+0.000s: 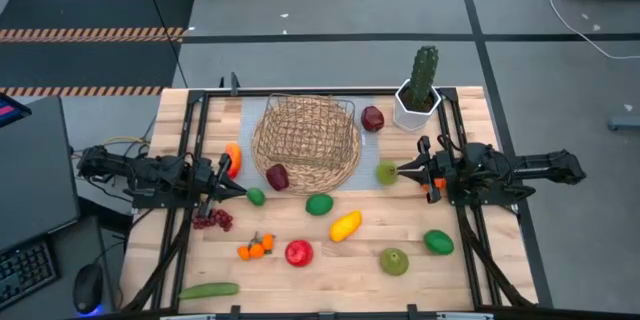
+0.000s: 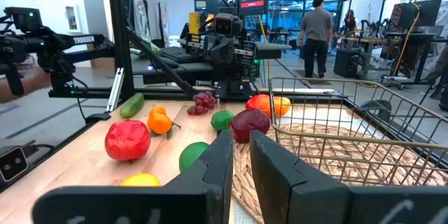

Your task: Build produce basket

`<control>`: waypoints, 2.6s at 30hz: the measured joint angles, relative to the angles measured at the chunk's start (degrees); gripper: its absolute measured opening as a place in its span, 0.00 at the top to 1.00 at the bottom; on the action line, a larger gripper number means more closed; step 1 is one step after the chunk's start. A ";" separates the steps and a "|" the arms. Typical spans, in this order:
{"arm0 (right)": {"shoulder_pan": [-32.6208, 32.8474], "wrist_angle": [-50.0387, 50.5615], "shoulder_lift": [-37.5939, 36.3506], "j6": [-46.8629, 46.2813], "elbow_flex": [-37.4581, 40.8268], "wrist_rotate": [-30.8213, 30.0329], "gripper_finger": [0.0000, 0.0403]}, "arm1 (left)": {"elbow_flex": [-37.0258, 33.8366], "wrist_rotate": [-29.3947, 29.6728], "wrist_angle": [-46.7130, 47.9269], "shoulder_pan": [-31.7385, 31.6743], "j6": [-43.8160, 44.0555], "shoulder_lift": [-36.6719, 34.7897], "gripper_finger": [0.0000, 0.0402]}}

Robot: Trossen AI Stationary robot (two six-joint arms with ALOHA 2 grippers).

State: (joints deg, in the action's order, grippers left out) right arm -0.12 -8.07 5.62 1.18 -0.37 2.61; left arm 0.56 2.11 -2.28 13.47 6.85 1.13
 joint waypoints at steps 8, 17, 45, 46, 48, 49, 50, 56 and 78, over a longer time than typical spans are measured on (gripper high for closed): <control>0.02 -0.01 0.00 0.00 0.01 0.02 0.86 | 0.00 -0.01 0.00 0.00 0.00 -0.01 0.91; 0.00 -0.20 0.00 1.37 -0.01 0.00 0.86 | 0.00 0.00 0.00 -0.02 -0.01 -0.01 0.93; 0.00 -8.39 -0.01 -2.70 -0.01 -1.05 0.86 | 0.02 13.46 -20.77 -0.55 -9.22 0.73 0.90; 0.00 -8.86 0.01 -2.59 0.00 -1.07 0.86 | 0.02 15.99 -18.96 -0.55 -9.20 1.45 0.89; 0.00 -9.05 -0.01 -2.23 -0.01 -2.39 0.86 | 0.02 21.09 -15.60 -0.54 -9.05 3.62 0.85; 0.00 -8.95 0.01 -2.20 -0.01 -3.76 0.86 | 0.02 23.17 -14.86 -0.54 -8.83 4.97 0.83; 0.00 -9.04 0.01 -1.87 0.00 -5.19 0.86 | 0.02 24.42 -14.90 -0.54 -8.74 6.38 0.80; -0.02 -11.73 1.02 1.58 0.00 -8.82 0.75 | 5.90 28.25 -11.03 -0.52 -7.15 15.08 0.61; 0.00 -12.88 4.88 -5.85 -0.01 -19.45 0.20 | 40.26 24.32 63.56 -14.98 47.61 53.97 0.33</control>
State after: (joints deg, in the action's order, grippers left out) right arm -0.12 -20.95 10.50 -4.67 -0.38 -16.84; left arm 40.82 26.43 61.27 -1.51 54.46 55.10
